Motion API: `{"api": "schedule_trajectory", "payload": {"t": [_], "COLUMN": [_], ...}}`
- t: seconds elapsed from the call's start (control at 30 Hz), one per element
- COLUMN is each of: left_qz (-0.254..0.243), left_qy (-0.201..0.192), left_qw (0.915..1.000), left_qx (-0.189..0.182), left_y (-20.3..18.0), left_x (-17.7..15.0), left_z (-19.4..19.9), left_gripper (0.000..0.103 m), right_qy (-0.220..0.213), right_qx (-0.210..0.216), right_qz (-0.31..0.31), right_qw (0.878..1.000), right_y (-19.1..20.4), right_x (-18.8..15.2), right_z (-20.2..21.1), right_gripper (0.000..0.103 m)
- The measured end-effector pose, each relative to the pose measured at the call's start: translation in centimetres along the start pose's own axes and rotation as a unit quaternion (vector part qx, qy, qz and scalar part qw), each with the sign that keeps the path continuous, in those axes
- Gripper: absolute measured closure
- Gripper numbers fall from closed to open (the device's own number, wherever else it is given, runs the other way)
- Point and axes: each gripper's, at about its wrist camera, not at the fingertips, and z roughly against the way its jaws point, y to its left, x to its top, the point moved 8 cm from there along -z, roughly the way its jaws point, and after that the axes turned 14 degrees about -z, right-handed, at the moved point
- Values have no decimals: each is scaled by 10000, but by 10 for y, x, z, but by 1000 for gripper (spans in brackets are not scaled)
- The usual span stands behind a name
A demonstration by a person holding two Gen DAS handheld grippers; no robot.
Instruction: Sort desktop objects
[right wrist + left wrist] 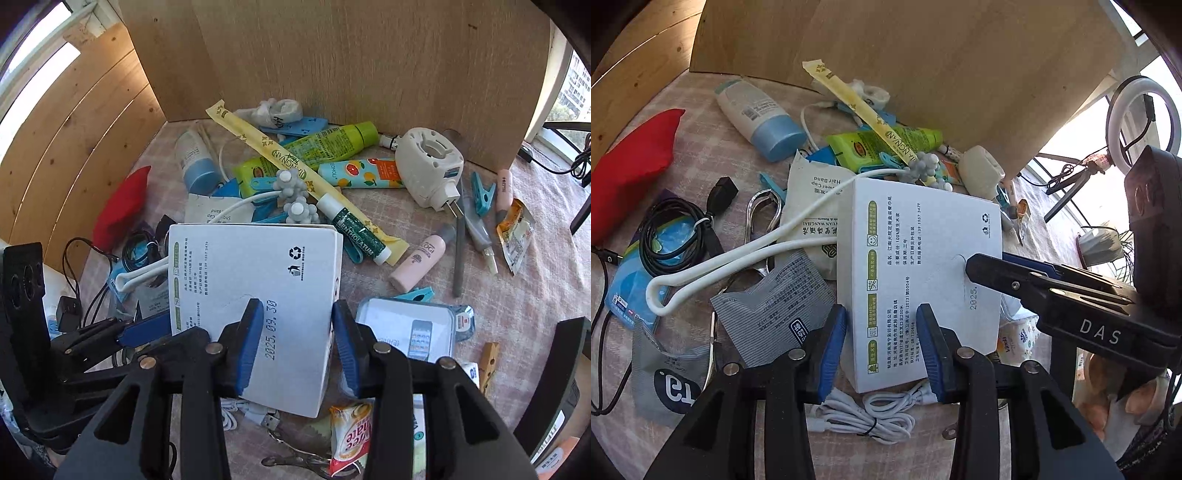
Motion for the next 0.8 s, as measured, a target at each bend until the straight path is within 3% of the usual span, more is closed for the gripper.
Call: {"api": "schedule_trajectory", "payload": {"t": [0.2,0.4,0.8], "left_qz": [-227,-599,-1517], "left_qy": [-111,-194,-34], "left_qw": [9997,9979,9872], "left_qx": [-66,-171,-499], "left_y": [-14,-54,-194], "left_x": [3,7,1], "left_z": [20,34,22], "left_gripper": [67,67,66], "right_qy": [-255,-591,-1058], "right_qx": [-41,-114,-359], "right_qz": [-254,-666,-1412], "right_qw": [9993,9960,9837], "right_y": [-3,-28,-148], "right_x": [-12,-31,-72], "right_z": [29,72,155], "right_gripper": [64,64,64]}}
